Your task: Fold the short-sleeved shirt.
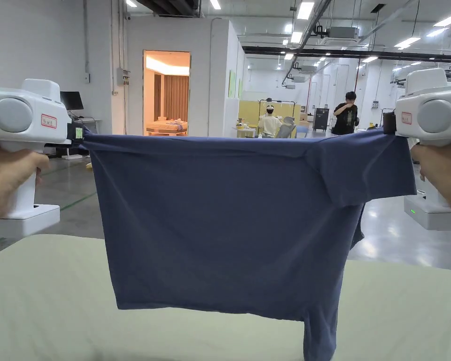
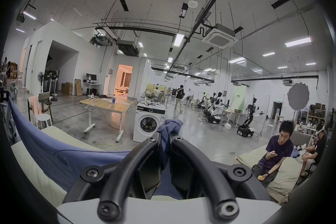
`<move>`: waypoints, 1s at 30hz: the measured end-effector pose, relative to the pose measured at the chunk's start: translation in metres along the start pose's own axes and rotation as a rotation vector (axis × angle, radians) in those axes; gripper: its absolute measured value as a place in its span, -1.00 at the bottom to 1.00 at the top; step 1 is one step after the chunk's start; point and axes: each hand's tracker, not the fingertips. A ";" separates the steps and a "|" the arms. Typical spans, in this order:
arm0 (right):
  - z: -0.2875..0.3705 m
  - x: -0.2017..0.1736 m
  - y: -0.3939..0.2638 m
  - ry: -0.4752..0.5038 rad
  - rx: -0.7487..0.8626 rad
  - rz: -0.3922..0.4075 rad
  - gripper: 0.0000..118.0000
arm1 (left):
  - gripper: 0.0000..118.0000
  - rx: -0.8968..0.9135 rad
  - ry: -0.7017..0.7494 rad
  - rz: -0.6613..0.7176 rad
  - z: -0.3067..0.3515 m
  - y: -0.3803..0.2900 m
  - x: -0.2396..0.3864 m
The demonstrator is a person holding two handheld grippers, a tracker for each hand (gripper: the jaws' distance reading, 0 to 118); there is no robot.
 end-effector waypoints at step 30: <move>0.223 -0.001 -0.239 0.041 -0.162 0.008 -0.89 | -1.00 -0.088 -0.019 0.040 0.173 -0.252 -0.026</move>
